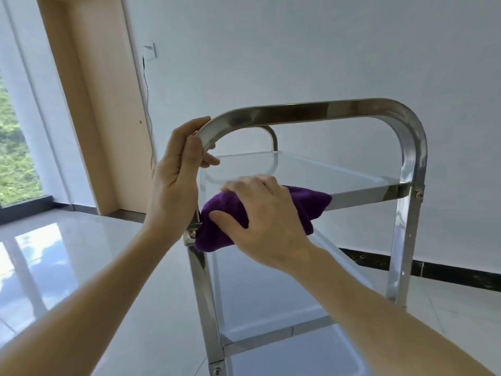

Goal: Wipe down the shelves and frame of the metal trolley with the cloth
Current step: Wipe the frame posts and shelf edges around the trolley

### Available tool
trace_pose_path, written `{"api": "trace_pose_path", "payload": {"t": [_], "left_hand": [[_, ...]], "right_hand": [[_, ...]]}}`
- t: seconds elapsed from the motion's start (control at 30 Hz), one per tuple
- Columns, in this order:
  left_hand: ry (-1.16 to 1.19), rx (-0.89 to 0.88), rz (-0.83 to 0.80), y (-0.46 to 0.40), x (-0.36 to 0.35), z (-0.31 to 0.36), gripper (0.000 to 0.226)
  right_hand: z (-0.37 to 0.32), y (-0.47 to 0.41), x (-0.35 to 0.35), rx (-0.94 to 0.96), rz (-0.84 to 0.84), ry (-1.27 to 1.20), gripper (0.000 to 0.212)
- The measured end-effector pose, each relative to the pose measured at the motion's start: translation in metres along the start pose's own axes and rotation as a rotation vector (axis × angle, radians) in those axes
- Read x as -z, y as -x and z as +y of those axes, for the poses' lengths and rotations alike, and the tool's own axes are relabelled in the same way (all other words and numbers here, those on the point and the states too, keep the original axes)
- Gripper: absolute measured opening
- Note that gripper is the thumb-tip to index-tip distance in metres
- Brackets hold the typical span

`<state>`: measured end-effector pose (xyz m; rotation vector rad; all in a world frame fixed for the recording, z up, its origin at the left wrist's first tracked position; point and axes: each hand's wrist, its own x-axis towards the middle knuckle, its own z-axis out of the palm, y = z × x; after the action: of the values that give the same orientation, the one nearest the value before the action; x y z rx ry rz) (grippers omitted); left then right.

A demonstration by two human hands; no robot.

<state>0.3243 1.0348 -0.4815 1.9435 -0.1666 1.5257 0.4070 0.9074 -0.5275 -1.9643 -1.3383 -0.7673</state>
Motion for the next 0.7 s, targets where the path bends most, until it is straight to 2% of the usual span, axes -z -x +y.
{"api": "trace_pose_path", "payload": {"t": [0.07, 0.17, 0.27, 0.53, 0.6, 0.7], "left_hand": [[-0.009, -0.013, -0.006, 0.0, 0.001, -0.002, 0.03], [-0.032, -0.029, 0.009, 0.001, 0.005, -0.005, 0.03], [-0.045, -0.037, 0.021, 0.0, 0.008, -0.006, 0.03], [-0.037, -0.031, 0.042, 0.001, 0.004, -0.006, 0.032], [-0.031, -0.014, 0.054, 0.001, 0.0, -0.005, 0.032], [-0.049, -0.013, 0.076, 0.001, -0.002, -0.005, 0.033]], "right_hand": [[-0.002, 0.0, -0.014, 0.027, -0.018, 0.204, 0.06], [0.006, -0.002, -0.017, 0.083, -0.067, 0.345, 0.066], [0.017, -0.002, -0.012, 0.16, -0.099, 0.371, 0.066], [0.117, 0.024, 0.043, 0.176, 0.063, 0.372, 0.056], [0.118, 0.023, 0.041, 0.161, 0.071, 0.394, 0.057], [0.084, 0.013, 0.021, 0.181, 0.046, 0.399, 0.068]]}}
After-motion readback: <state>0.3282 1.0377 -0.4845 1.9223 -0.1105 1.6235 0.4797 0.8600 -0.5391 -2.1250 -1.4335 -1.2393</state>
